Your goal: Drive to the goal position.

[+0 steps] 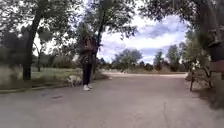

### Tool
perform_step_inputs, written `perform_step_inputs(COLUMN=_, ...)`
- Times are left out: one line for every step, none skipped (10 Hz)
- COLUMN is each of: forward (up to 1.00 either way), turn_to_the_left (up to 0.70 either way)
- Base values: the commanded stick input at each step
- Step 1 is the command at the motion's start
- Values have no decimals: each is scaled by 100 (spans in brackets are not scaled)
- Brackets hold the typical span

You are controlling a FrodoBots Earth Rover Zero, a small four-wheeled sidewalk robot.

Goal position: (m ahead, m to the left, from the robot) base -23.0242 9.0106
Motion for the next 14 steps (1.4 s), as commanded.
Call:
perform_step_inputs(forward=0, turn_to_the_left=85)
perform_step_inputs(forward=0, turn_to_the_left=85)
perform_step_inputs(forward=0, turn_to_the_left=85)
perform_step_inputs(forward=0, turn_to_the_left=85)
perform_step_inputs(forward=0, turn_to_the_left=85)
perform_step_inputs(forward=0, turn_to_the_left=85)
perform_step_inputs(forward=0, turn_to_the_left=85)
perform_step_inputs(forward=0, turn_to_the_left=85)
perform_step_inputs(forward=0, turn_to_the_left=85)
perform_step_inputs(forward=0, turn_to_the_left=85)
perform_step_inputs(forward=0, turn_to_the_left=85)
perform_step_inputs(forward=0, turn_to_the_left=85)
perform_step_inputs(forward=0, turn_to_the_left=85)
perform_step_inputs(forward=0, turn_to_the_left=85)
